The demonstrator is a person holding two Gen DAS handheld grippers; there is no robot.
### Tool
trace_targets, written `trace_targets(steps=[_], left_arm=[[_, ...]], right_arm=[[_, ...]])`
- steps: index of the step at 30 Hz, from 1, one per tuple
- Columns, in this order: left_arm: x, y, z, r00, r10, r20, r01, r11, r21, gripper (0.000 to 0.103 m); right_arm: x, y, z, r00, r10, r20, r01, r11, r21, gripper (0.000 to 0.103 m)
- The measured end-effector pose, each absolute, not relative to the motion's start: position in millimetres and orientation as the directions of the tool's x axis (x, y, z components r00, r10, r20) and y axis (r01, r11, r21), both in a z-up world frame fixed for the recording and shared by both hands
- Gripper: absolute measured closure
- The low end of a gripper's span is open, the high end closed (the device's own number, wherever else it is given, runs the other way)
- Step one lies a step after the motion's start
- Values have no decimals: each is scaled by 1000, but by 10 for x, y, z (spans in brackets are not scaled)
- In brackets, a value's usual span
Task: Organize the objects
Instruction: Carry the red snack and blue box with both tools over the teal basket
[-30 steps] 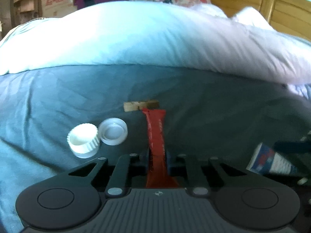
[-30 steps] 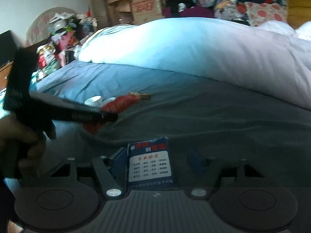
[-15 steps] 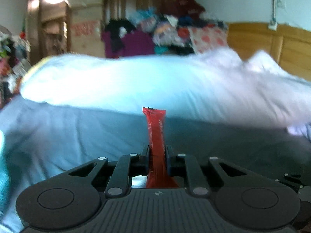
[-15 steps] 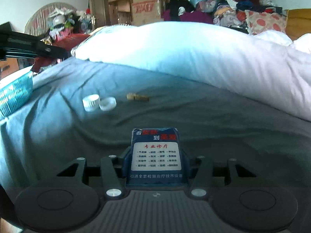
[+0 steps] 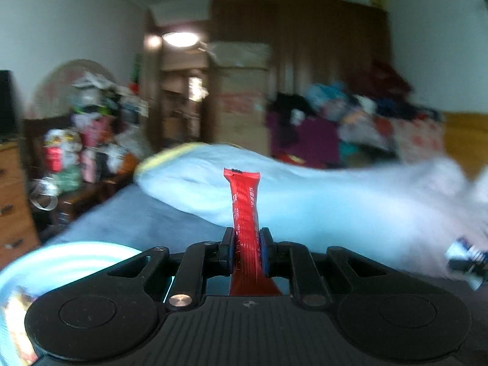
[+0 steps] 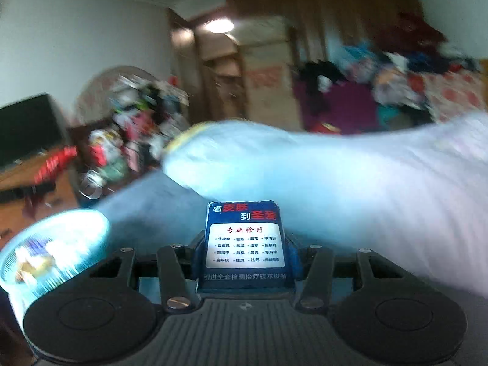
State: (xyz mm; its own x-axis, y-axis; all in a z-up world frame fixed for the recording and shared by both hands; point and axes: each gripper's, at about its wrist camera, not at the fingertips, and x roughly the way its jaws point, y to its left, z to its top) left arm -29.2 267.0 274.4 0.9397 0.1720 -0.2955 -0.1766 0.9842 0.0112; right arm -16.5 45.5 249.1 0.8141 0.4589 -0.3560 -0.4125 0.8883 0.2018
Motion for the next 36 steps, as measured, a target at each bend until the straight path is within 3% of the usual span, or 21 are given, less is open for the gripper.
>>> trace_targets(steps=[7, 13, 21, 36], left_arm=[[-324, 3794, 3134, 870, 368, -328, -389, 921, 3, 85], [-408, 4678, 3214, 779, 461, -425, -507, 862, 4, 85], [-305, 5233, 3065, 703, 456, -546, -551, 835, -13, 85], [-176, 5472, 2871, 691, 436, -576, -545, 838, -20, 85]], right_arm=[[269, 1649, 3392, 680, 661, -318, -622, 749, 227, 49], [304, 2768, 3835, 541, 765, -350, -755, 625, 198, 49], [359, 3946, 3874, 416, 795, -441, -805, 548, 227, 49], [361, 4587, 3644, 370, 783, -500, -832, 519, 197, 49]])
